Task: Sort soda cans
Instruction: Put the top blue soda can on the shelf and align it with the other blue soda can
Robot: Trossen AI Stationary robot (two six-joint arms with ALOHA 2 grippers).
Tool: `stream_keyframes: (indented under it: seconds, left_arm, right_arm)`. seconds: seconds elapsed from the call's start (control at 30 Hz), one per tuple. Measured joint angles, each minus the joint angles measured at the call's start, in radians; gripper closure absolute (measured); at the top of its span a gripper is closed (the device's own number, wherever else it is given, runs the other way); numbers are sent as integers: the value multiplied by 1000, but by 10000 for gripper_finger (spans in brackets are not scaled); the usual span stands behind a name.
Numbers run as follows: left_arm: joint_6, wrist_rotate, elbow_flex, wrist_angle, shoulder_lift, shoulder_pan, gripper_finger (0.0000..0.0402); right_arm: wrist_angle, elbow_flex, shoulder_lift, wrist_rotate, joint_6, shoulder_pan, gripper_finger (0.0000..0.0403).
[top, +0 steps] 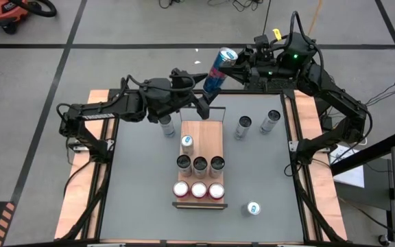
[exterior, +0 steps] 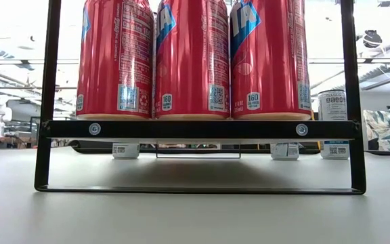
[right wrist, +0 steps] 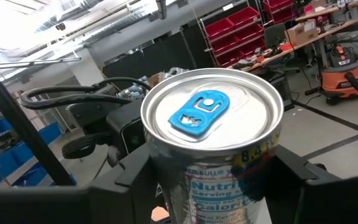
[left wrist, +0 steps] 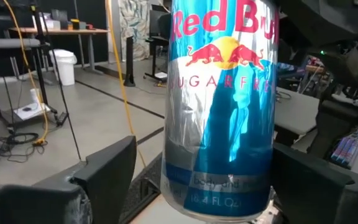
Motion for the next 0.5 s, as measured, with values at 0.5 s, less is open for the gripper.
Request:
stream_keyframes:
  seconds: [0.5]
  left_arm:
    - [-35, -4, 0, -2, 0, -1, 154]
  right_arm:
    - [3, 0, 0, 5, 2, 0, 211]
